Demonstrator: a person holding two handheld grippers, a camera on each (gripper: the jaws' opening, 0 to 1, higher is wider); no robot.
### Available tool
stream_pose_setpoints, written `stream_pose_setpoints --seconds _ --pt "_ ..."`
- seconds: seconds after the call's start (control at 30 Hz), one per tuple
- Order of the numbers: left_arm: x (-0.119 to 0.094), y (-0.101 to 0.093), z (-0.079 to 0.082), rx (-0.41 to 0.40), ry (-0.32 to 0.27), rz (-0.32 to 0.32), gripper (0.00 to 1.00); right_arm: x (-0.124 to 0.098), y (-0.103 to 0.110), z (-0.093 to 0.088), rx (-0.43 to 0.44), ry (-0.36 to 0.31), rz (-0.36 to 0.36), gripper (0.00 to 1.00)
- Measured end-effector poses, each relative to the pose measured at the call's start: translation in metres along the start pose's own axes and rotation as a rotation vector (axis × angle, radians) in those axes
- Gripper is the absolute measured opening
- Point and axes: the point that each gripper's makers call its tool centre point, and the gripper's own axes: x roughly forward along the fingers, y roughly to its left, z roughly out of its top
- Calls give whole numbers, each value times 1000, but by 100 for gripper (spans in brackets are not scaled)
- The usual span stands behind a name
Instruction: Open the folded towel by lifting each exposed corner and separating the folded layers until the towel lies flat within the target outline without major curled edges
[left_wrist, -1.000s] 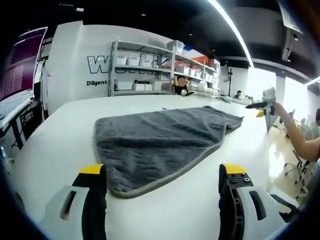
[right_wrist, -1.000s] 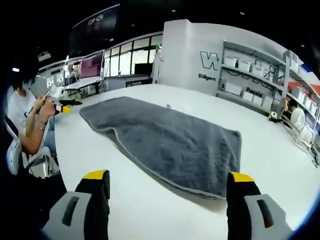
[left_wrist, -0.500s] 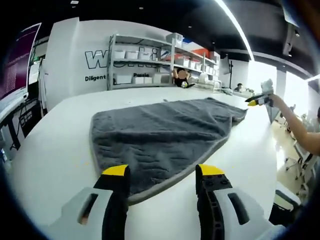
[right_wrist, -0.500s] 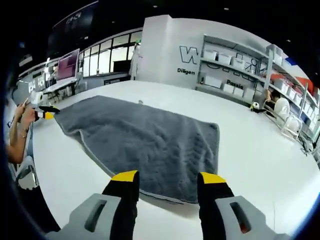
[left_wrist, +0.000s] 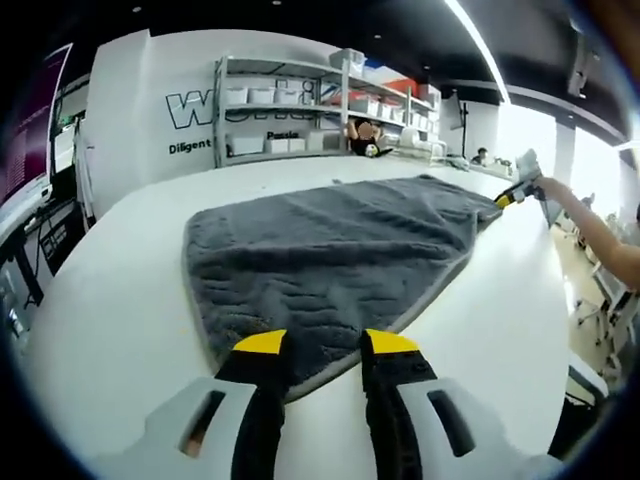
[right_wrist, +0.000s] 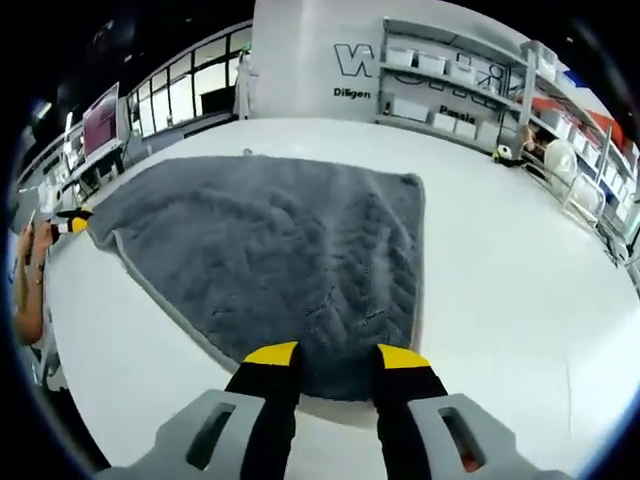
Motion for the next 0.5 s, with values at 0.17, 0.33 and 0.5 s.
stream_pose_setpoints --seconds 0.17,0.33,0.5 --pt "-1 1 -1 31 15 2 22 -4 -1 -3 -9 -4 9 22" --pt "-6 5 -4 36 17 7 10 -7 -1 -5 -14 5 23 23" --pt "-12 9 -6 17 15 -19 8 -12 4 -10 -42 21 33 25"
